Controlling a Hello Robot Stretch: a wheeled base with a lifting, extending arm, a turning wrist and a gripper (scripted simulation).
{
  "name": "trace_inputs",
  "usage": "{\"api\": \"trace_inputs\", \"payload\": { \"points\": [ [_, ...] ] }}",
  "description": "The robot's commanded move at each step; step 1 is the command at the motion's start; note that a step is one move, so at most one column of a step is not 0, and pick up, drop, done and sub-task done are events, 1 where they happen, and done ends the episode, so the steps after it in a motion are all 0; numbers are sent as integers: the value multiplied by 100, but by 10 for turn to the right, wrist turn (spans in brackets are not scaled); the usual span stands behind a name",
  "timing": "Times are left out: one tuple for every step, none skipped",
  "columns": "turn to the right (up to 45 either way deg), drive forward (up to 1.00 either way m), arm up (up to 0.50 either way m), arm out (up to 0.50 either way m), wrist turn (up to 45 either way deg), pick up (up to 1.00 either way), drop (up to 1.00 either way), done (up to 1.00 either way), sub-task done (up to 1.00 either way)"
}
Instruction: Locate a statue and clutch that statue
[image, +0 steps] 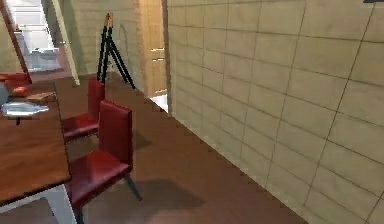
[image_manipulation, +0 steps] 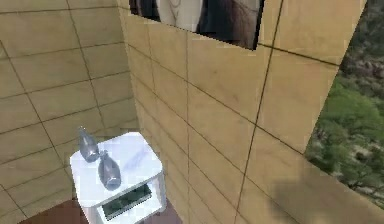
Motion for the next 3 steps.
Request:
{"api": "trace_inputs", "payload": {
  "points": [
    [0,100,0,0,0,0,0,0,0],
    [0,60,0,0,0,0,0,0,0],
    [-330,0,0,0,0,0,0,0,0]
  ]
}}
